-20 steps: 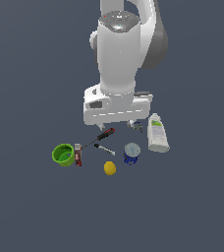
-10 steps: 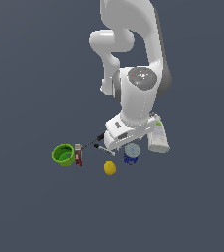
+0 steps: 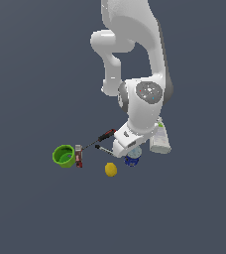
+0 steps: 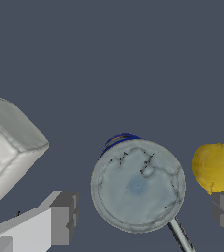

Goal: Pick up a designated object from a clutter of objects.

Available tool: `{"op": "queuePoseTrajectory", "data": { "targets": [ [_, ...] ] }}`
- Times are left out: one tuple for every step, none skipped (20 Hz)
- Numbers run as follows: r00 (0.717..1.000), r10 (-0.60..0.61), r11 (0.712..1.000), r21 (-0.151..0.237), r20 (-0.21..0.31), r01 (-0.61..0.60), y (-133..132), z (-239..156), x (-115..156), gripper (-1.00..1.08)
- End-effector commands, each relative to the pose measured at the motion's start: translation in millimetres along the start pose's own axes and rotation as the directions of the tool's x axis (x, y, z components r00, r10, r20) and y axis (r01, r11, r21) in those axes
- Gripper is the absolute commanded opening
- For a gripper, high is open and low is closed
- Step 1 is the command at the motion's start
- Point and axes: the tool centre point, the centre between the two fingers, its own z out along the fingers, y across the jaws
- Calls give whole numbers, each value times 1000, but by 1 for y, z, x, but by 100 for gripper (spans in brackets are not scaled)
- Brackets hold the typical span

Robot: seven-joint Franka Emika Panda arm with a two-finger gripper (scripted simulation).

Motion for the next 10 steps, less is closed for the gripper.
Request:
{"op": "queuePoseTrajectory", "data": {
  "targets": [
    [1000,0,1000,-1,-1,0,0,0,0,100],
    [1000,0,1000,-1,-1,0,0,1,0,100],
    [1000,0,1000,-1,-1,0,0,3,0,100],
    [1000,0,1000,-1,-1,0,0,5,0,100],
    [1000,-1,1000,-1,-1,1,0,8,0,100],
    [1000,-1,1000,0,-1,1,0,12,0,100],
    [1000,-2,1000,0,-1,2,0,16,0,100],
    [1000,-3,1000,0,-1,3,0,21,0,100],
    [1000,-3,1000,0,-1,3,-1,27,0,100],
    [1000,-4,1000,0,-2,4,-1,32,0,100]
  ]
}}
